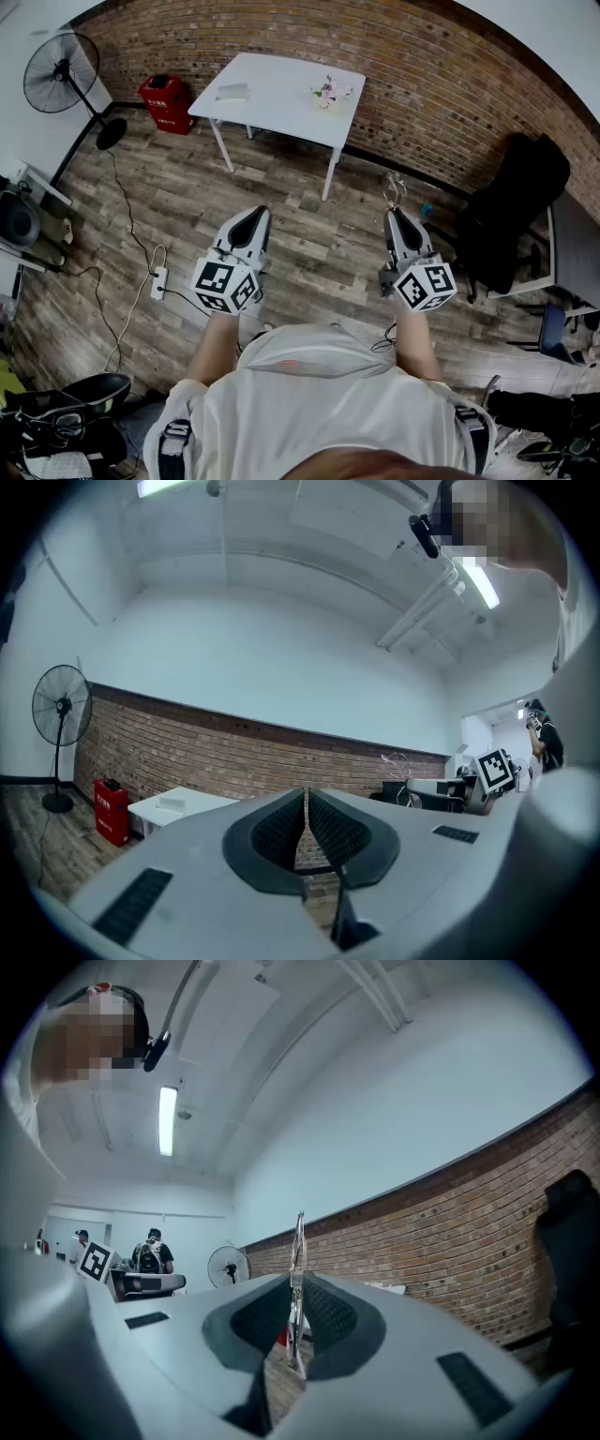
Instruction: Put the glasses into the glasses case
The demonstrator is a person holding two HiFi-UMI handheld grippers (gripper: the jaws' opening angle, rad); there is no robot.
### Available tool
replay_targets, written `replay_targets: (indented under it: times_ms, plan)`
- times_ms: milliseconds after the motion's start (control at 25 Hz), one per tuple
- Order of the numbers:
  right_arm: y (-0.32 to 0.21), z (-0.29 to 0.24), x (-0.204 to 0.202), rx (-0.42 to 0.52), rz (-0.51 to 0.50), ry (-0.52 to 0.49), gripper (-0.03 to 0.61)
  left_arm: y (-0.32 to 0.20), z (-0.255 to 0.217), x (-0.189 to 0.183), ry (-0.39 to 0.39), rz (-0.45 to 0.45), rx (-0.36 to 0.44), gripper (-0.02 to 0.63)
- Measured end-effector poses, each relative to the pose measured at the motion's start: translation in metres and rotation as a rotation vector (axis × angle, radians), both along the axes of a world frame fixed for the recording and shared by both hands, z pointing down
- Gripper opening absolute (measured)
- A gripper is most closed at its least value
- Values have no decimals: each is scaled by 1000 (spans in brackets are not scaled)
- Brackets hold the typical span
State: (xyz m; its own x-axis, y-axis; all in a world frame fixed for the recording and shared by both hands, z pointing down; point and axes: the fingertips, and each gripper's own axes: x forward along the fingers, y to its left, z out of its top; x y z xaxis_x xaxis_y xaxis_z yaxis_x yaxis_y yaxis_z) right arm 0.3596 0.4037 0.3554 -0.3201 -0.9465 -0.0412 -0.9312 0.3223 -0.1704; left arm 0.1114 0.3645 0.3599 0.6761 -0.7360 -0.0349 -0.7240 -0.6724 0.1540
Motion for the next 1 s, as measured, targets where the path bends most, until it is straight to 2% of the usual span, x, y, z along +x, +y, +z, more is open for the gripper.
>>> replay_targets:
  times_ms: [520,1000]
  plan:
    - [-1,0,-8,2,19,17,89,-3,2,-9,-4,5,-4,26]
    - [6,11,-51,6,5,9,91,6,19,-55,3,1,-21,26]
